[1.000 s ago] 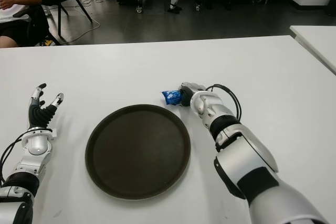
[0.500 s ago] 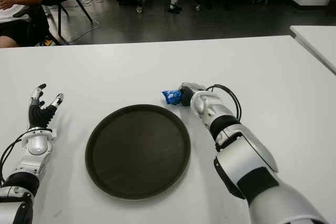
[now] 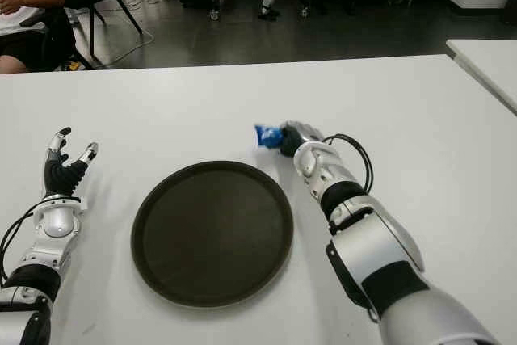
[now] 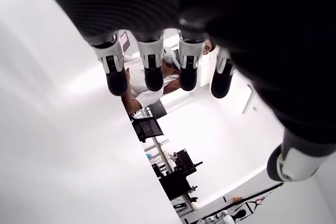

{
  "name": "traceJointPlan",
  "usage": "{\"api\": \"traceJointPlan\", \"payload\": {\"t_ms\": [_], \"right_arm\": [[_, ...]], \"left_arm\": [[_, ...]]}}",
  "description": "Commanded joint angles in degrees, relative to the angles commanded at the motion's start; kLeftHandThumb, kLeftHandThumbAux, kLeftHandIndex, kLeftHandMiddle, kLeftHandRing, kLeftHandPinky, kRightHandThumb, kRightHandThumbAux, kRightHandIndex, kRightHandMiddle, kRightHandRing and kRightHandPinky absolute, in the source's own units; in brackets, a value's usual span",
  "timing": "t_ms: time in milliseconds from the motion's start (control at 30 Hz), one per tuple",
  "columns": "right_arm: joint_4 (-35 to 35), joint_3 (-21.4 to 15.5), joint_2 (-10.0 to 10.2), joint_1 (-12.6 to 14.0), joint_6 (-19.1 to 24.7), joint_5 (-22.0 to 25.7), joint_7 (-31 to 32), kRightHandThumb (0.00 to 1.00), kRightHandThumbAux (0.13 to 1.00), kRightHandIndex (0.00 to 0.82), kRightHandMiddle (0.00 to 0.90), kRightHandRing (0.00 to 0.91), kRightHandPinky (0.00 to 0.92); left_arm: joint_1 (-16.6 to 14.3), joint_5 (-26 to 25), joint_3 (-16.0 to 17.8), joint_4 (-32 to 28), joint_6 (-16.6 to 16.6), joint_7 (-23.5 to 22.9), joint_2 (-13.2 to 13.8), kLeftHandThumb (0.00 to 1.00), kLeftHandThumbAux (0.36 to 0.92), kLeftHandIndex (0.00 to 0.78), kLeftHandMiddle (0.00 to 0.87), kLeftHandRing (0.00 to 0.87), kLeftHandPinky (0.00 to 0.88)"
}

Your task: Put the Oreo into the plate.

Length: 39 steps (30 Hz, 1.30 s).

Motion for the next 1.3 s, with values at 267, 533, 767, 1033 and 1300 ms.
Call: {"api": "traceJointPlan", "payload": {"t_ms": [267, 533, 767, 1033, 1300], "right_arm": [[0.24, -1.53, 0.31, 0.34, -1.44, 1.55, -1.51, 0.712, 0.713, 0.441, 0.691, 0.610, 0.683], [0.09, -1.93, 0.58, 0.48, -1.28, 1.65, -2.13, 0.710, 0.714, 0.442, 0.765, 0.696, 0.769], [-0.05, -2.01, 0.64, 0.40, -0.82, 1.73, -1.74, 0.710, 0.714, 0.442, 0.797, 0.758, 0.795], [-0.25, -3.12, 0.68, 0.48, -1.21, 2.77, -1.08, 0.710, 0.714, 0.442, 0.803, 0.780, 0.799], [-0.61, -4.86, 0.83, 0.50, -1.60, 4.68, -0.21, 0.710, 0.716, 0.442, 0.808, 0.797, 0.794]], "left_arm": [[-0.06, -0.12, 0.06, 0.74, -1.04, -0.42, 0.13, 0.000, 0.517, 0.000, 0.000, 0.000, 0.000], [-0.13, 1.04, -0.47, 1.13, -1.39, 0.81, 0.40, 0.000, 0.519, 0.000, 0.000, 0.000, 0.000], [-0.22, 0.94, -0.19, 1.43, -1.25, 1.03, 0.27, 0.000, 0.527, 0.000, 0.000, 0.000, 0.000], [-0.53, 0.58, -0.02, 1.67, -0.52, 0.56, 0.28, 0.000, 0.519, 0.000, 0.000, 0.000, 0.000], [-0.58, 0.18, 0.12, 1.44, -0.58, -0.16, 0.30, 0.000, 0.529, 0.000, 0.000, 0.000, 0.000]]}}
